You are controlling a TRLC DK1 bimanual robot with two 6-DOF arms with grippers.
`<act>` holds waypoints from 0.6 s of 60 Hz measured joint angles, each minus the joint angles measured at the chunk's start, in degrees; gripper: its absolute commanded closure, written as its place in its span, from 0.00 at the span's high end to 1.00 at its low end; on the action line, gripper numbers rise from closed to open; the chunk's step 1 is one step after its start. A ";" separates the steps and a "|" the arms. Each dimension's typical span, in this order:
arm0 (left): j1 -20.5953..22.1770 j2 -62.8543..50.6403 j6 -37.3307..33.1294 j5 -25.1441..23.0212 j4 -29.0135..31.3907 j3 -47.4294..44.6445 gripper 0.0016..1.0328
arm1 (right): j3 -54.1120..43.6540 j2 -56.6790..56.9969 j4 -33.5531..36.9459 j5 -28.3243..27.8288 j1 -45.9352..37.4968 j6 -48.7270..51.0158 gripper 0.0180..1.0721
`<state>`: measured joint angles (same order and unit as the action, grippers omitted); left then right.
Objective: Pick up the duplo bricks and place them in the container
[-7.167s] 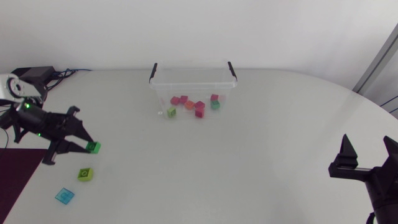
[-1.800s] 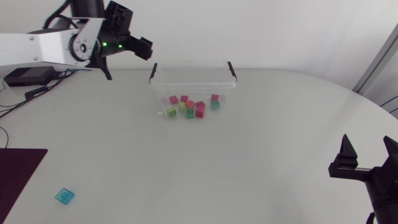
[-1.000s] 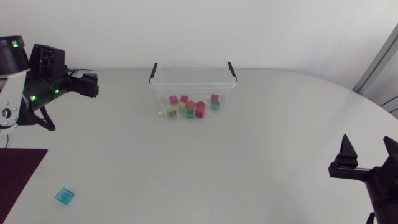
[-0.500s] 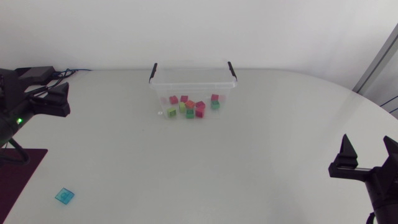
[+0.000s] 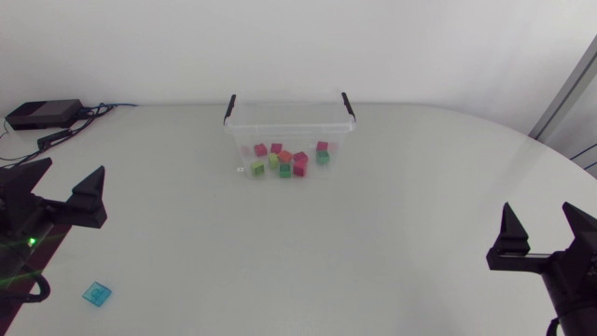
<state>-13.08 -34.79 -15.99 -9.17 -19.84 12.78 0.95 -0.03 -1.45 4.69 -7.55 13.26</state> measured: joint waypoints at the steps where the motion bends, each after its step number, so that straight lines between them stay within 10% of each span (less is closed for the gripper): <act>1: 0.00 0.39 0.02 0.00 -0.11 -0.37 0.95 | 0.00 0.00 0.00 0.00 0.00 0.00 0.95; 36: 5.55 16.61 7.52 2.86 5.07 -7.67 0.96 | 0.00 0.00 0.20 -1.70 2.73 -3.91 0.95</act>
<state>-7.53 -18.17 -8.47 -6.31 -14.76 5.10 0.95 -0.03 -1.26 2.98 -4.82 9.34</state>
